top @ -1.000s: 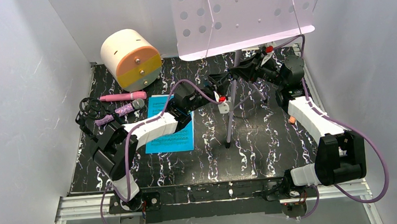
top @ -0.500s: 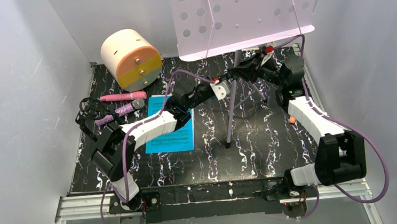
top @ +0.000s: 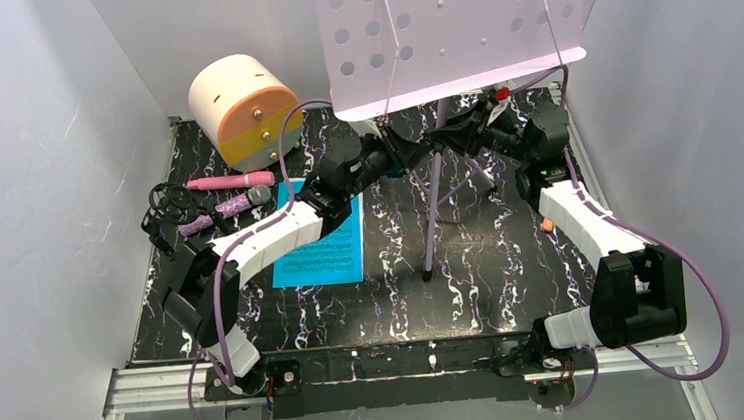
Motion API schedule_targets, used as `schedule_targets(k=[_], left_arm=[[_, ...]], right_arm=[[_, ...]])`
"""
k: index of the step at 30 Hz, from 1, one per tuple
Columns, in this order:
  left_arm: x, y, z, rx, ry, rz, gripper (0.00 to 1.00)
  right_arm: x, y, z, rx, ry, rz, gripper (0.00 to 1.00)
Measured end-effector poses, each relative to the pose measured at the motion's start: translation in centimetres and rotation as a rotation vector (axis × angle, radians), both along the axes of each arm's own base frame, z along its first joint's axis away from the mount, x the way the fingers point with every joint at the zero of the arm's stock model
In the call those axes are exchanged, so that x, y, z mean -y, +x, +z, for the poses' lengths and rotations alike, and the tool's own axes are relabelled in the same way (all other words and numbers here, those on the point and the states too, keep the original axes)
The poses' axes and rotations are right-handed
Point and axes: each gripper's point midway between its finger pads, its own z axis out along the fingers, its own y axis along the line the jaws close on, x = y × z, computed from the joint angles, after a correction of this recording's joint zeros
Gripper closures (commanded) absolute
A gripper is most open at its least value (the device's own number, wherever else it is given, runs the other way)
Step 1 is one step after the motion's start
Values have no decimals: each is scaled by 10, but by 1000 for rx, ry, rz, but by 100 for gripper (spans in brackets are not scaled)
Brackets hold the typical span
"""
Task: Pack up the instrument practice props
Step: Unscrew the knob on the music stand.
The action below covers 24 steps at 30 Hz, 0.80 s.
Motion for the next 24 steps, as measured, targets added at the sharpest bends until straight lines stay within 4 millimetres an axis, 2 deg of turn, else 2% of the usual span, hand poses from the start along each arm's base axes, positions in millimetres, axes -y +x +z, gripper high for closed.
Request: schedule_targets(k=[3, 7, 9, 11, 14, 16, 19, 24], left_arm=[[1, -1, 1, -197, -112, -3, 100], [3, -3, 2, -321, -184, -8, 78], [1, -1, 1, -331, -190, 6, 67], [-3, -2, -4, -325, -167, 19, 52], [-12, -6, -11, -277, -105, 31, 38], [-18, -8, -13, -217, -48, 29, 35], [-29, -11, -6, -76, 41, 20, 32], [-38, -14, 9, 201, 149, -7, 16]], right_arm=[[0, 0, 0, 0, 0, 0, 99], [0, 0, 0, 0, 0, -1, 99], [0, 0, 0, -1, 0, -2, 99], [1, 1, 0, 0, 1, -8, 99], [2, 3, 0, -1, 2, -17, 99], [2, 3, 0, -1, 2, -17, 99], [2, 3, 0, -1, 2, -17, 99], [2, 3, 0, -1, 2, -17, 99]])
